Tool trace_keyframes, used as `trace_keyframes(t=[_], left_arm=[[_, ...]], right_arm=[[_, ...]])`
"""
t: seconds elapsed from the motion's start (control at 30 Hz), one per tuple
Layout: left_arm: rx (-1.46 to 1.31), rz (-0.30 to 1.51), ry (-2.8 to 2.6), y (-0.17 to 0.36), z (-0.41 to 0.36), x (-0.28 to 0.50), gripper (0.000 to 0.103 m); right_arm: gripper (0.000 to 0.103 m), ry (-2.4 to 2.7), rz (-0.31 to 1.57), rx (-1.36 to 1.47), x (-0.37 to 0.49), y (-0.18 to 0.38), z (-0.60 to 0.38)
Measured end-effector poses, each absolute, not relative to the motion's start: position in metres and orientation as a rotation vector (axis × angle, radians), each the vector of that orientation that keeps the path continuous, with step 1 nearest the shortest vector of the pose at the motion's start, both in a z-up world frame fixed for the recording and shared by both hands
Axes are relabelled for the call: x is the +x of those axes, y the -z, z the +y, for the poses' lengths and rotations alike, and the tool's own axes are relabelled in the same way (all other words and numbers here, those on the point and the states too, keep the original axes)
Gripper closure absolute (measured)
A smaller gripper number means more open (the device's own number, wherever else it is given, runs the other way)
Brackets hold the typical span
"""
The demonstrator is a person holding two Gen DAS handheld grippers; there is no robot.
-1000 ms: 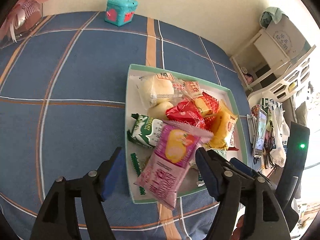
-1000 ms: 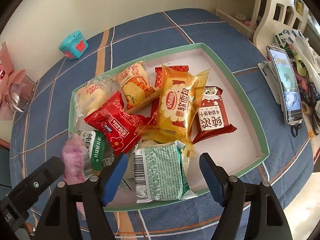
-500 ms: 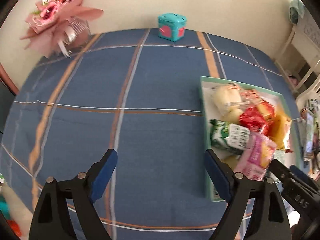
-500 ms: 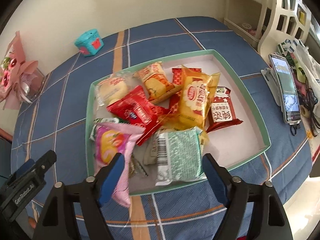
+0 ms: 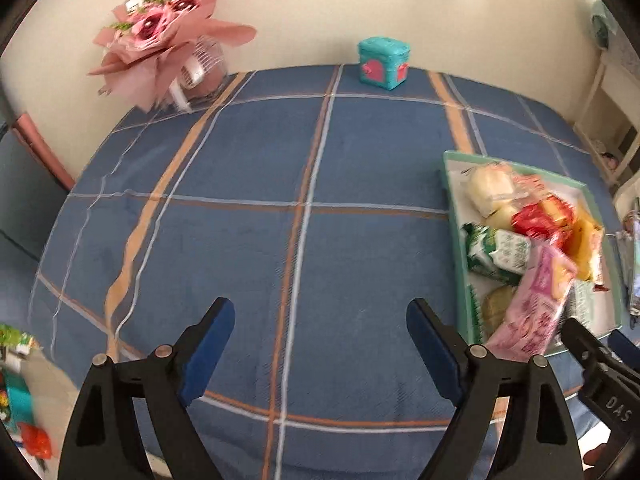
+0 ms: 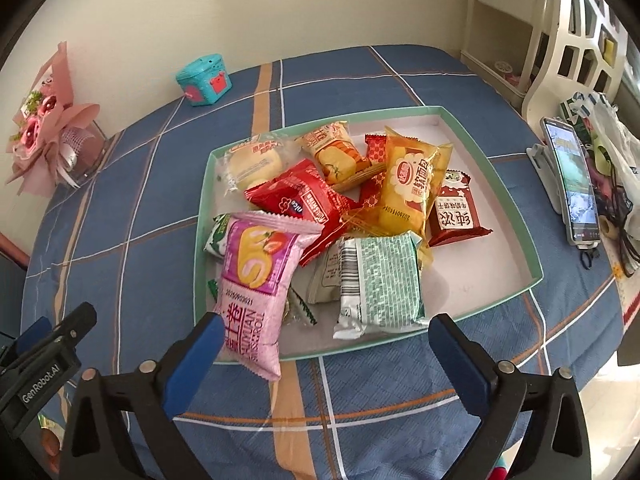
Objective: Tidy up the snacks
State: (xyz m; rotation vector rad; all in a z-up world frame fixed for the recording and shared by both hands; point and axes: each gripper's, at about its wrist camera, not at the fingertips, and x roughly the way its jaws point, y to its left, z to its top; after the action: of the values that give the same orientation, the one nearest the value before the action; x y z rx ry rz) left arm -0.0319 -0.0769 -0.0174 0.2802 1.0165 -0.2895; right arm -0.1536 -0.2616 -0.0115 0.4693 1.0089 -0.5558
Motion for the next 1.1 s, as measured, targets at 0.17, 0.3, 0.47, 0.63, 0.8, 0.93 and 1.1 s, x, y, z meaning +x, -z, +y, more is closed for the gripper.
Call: trace_keyframes(t=[0.17, 0.3, 0.47, 0.63, 0.8, 0.93, 1.1], left_arm=[[0.302, 1.009, 0.272, 0.018, -0.069, -0.04, 0.015], [0.307, 1.001, 0.266, 0.017, -0.065, -0.044, 0.015], [0.308, 0.993, 0.26, 0.013, -0.061, -0.05, 0.015], [0.317, 0.976, 0.262, 0.009, -0.058, -0.055, 0.015], [0.296, 0.973, 0.265, 0.005, -0.053, -0.055, 0.015], [0.274, 0.973, 0.256, 0.002, -0.047, -0.053, 0.015], [0.258, 0.969, 0.247, -0.001, -0.043, -0.051, 0.015]], right_arm=[[0.0, 0.553, 0.998, 0.468, -0.157, 0.008, -0.258], [0.0, 0.546, 0.985, 0.466, -0.159, 0.005, -0.255], [0.0, 0.542, 0.966, 0.459, -0.162, -0.001, -0.251], [0.0, 0.544, 0.954, 0.443, -0.163, -0.006, -0.247], [0.0, 0.534, 0.945, 0.428, -0.163, -0.011, -0.242], [0.0, 0.537, 0.932, 0.416, -0.164, -0.015, -0.239], [0.0, 0.537, 0.933, 0.418, -0.164, -0.015, -0.239]])
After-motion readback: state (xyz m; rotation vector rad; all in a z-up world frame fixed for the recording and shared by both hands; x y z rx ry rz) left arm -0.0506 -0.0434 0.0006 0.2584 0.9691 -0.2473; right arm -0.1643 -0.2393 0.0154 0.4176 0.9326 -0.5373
